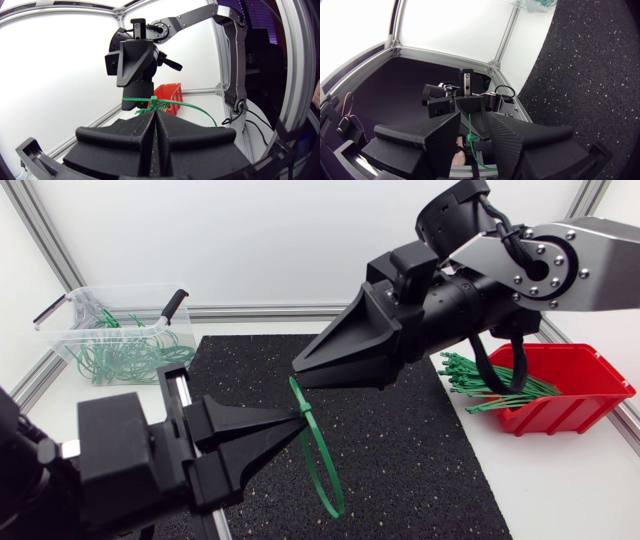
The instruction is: Take a green cable tie from the red box, thread the tail through the head to close it, then place it in the transparent bin on the left.
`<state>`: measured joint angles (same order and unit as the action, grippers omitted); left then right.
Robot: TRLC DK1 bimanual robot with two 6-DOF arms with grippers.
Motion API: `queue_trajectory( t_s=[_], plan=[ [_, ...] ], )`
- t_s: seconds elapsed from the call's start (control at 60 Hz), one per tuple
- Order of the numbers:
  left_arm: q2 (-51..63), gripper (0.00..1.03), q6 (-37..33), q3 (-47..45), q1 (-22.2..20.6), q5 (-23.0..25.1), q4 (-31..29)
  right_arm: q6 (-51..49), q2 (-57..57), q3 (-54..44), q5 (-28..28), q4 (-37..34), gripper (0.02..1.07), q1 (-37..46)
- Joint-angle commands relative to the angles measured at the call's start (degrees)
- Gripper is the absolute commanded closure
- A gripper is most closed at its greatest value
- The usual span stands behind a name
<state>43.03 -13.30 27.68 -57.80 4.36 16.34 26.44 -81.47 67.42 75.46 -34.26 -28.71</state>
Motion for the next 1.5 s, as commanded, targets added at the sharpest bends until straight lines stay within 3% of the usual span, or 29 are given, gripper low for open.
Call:
queue_trajectory(
  t_s=[0.0, 0.417, 0.55, 0.683, 0.967, 1.183, 1.483],
  plan=[
    [0.5, 0.99, -2.9, -1.2, 0.8, 0.7, 0.4, -2.7, -1.1, -0.5, 0.6, -1.2, 0.63, -0.7],
    [0.5, 0.99, -6.7, -1.8, 0.9, 0.8, -0.3, -7.9, -0.2, -0.6, 0.1, -5.8, 0.65, -2.8],
    [0.4, 0.99, -6.7, -2.0, 0.9, 0.8, -0.6, -8.9, 0.7, -0.4, -0.6, -5.8, 0.9, -2.7],
    [0.1, 0.99, -6.7, -2.0, 1.0, 0.7, -0.8, -9.9, 1.1, -0.4, -1.3, -5.8, 1.01, -2.6],
    [0.0, 0.99, -6.6, -2.1, -0.3, 0.5, -1.1, -9.6, 1.0, 0.3, -3.6, -5.7, 1.01, -2.2],
    [-0.1, 0.99, -6.6, -1.1, -7.6, -4.5, -2.3, -8.3, -2.5, 2.5, -5.1, -6.0, 1.01, -0.6],
    [0.8, 0.99, -6.5, -0.4, -8.9, -7.3, -2.8, -8.4, -1.6, 0.5, -5.8, -6.4, 1.01, -0.2]
  ],
)
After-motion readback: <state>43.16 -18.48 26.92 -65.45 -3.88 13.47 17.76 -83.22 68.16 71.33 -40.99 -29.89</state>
